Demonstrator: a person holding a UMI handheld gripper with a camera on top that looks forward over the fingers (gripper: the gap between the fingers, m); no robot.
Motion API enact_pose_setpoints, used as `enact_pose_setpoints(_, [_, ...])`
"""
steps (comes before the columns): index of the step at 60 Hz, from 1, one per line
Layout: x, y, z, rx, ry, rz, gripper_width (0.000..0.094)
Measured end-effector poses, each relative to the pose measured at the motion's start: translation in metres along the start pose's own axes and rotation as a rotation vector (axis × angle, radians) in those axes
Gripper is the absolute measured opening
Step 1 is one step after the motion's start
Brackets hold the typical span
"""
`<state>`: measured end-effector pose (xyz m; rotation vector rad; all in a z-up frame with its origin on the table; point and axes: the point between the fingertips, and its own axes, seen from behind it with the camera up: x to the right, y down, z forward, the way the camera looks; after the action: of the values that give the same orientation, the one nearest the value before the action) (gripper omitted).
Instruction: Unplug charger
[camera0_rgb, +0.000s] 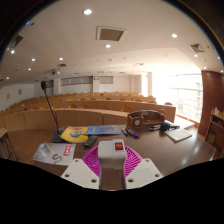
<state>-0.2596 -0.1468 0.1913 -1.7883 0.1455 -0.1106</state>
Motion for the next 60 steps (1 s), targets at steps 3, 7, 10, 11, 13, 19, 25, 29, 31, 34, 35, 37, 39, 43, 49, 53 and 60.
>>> enact_pose_setpoints(3, [0.022,0.035,0.003,-0.079,0.011,0.007,0.0251])
enact_pose_setpoints(7, [0.044,0.085,0.013,-0.175,0.011,0.02,0.0277])
enact_pose_setpoints(10, [0.055,0.113,0.016,-0.233,-0.002,0.037,0.0297])
enact_pose_setpoints(11, [0.056,0.121,0.016,-0.25,-0.012,0.045,0.0305])
enact_pose_setpoints(13, [0.06,0.133,0.018,-0.275,-0.028,0.064,0.0321])
enact_pose_setpoints(19, [0.071,0.158,0.024,-0.341,-0.053,0.11,0.0367])
enact_pose_setpoints(25, [0.081,0.171,0.026,-0.378,-0.076,0.118,0.0447])
enact_pose_setpoints(29, [0.085,0.168,0.029,-0.379,-0.084,0.108,0.0624])
enact_pose_setpoints(31, [0.085,0.166,0.029,-0.372,-0.093,0.094,0.0749])
enact_pose_setpoints(34, [0.089,0.161,0.028,-0.364,-0.095,0.068,0.0865])
enact_pose_setpoints(35, [0.089,0.159,0.026,-0.36,-0.097,0.058,0.0856])
enact_pose_setpoints(37, [0.092,0.153,0.023,-0.353,-0.102,0.044,0.0847])
enact_pose_setpoints(39, [0.092,0.149,0.018,-0.341,-0.101,0.029,0.085])
enact_pose_setpoints(43, [0.089,0.141,0.006,-0.32,-0.107,0.007,0.0851])
enact_pose_setpoints(49, [0.087,0.13,-0.024,-0.303,-0.105,-0.006,0.0849])
enact_pose_setpoints(53, [0.083,0.125,-0.048,-0.297,-0.105,-0.009,0.0846])
enact_pose_setpoints(60, [0.077,0.117,-0.1,-0.276,-0.102,-0.024,0.0848])
